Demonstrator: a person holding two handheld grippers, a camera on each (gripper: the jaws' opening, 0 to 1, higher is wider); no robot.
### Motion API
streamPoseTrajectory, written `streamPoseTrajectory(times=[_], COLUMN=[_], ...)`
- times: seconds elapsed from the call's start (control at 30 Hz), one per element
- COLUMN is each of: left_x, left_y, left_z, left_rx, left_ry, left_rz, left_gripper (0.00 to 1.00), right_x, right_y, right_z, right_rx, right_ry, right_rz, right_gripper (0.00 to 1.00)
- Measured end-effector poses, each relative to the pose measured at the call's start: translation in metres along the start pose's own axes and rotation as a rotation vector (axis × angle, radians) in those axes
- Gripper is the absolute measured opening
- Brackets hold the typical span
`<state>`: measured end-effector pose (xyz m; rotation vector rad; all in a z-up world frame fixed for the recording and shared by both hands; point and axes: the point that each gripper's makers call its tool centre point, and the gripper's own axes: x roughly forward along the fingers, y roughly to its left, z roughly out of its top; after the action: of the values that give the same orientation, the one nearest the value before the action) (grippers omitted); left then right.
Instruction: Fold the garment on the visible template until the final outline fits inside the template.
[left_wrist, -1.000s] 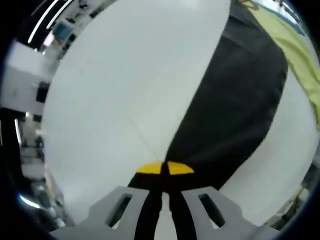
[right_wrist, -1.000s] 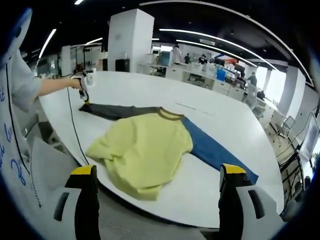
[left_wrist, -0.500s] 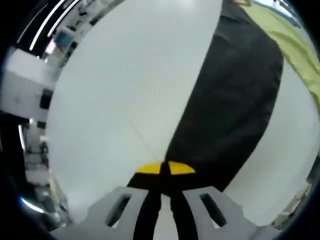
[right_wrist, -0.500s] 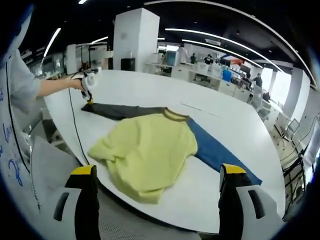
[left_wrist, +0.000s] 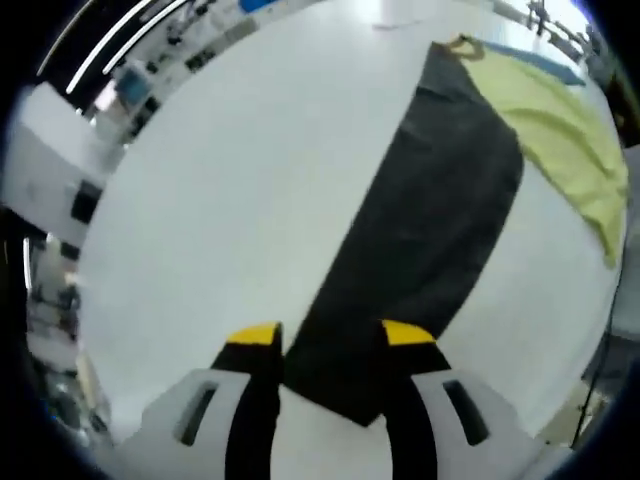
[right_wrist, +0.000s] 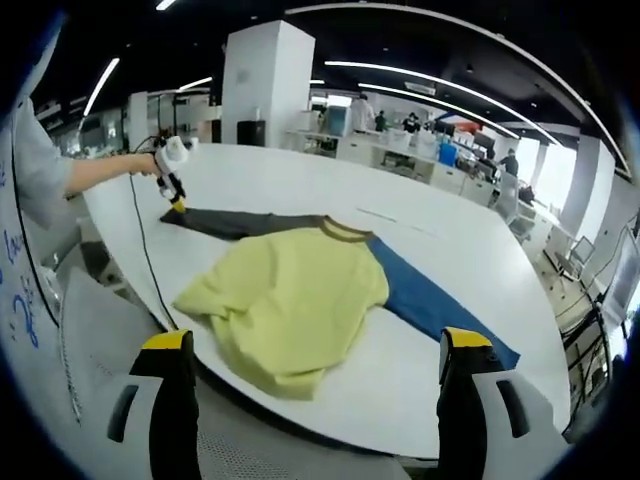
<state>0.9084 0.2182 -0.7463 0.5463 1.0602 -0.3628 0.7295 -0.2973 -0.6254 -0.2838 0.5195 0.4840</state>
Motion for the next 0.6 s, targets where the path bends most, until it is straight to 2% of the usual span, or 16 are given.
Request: streamPoseTrajectory(times=[0.17,0.27,0.5,0.6], left_x=[-0.008,-0.008,-0.019,-0.029], left_y=[-0.018,-0.022,-0.048,-0.060], left_z=[0.006,0.007,0.014,0.020], left_rx=[0.008,0.009,-0.006,0.007], left_ry=[-0.032,-0.036,-0.079,-0.101], left_rz=[-0.049,-0.063,-0.129,-0.147], left_gripper=[0.43,0.51,0.65,0.66], right_x=[0.000,0.001,0.004,0.005], right_y=[0.002,0.004,0.004,0.003], right_z=[0.000,-0.002,0.000,0.001], right_rx=[0.008,0.011,0.010,-0.002], right_ry=[-0.011,-0.014,-0.018,-0.022], right_rz=[-0.010,-0.012,-0.012,-0.003], right_gripper=[1.00,1.00,1.00,1.00])
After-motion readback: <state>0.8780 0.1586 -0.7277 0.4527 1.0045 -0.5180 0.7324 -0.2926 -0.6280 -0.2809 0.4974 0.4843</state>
